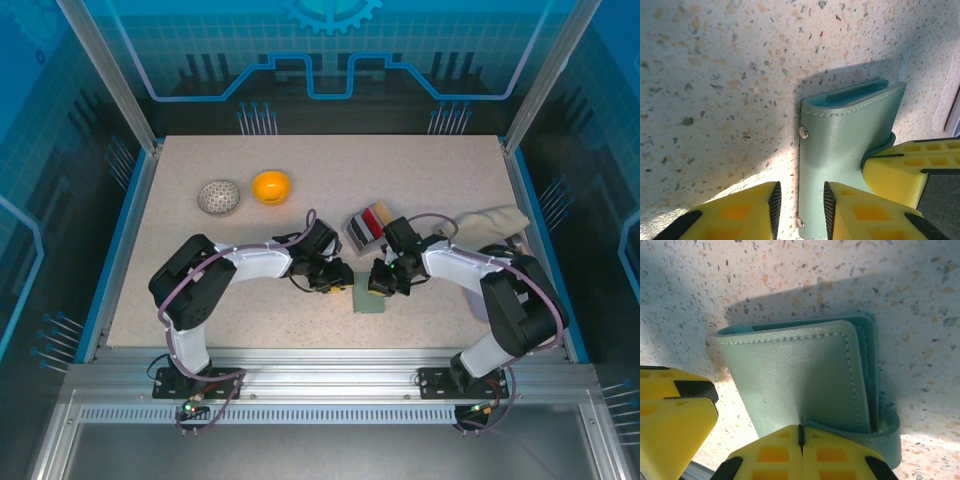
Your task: Put the credit cards into the card holder
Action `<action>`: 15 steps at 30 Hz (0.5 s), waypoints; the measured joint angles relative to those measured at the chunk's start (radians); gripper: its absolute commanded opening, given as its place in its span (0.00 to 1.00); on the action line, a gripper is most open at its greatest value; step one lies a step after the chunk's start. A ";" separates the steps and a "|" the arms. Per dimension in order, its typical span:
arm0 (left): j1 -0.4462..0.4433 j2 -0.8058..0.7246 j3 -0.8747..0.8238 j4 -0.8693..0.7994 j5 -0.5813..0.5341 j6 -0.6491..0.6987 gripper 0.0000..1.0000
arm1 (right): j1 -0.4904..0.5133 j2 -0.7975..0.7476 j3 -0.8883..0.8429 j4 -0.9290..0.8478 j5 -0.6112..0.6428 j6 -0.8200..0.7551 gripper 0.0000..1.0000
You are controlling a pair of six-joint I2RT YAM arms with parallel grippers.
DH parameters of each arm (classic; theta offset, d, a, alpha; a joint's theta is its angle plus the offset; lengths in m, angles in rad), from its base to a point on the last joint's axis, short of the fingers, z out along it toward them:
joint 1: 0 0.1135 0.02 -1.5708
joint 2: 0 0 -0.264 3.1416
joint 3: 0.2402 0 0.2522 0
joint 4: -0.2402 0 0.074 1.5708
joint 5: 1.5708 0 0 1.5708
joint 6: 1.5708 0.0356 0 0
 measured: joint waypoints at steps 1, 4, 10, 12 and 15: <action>0.000 0.000 0.000 0.000 0.000 0.000 0.32 | -0.005 0.010 0.007 -0.010 -0.010 -0.002 0.00; 0.000 0.000 0.000 0.000 0.000 0.000 0.32 | -0.014 0.043 0.034 -0.045 -0.027 -0.008 0.00; 0.000 0.000 0.000 -0.005 0.000 0.002 0.32 | -0.007 0.093 0.090 -0.113 -0.023 0.004 0.00; 0.000 0.000 0.000 -0.010 0.000 0.003 0.32 | -0.003 0.111 0.110 -0.134 -0.020 0.010 0.00; 0.000 0.000 0.000 -0.021 0.000 0.004 0.31 | 0.011 0.150 0.154 -0.171 -0.004 0.027 0.00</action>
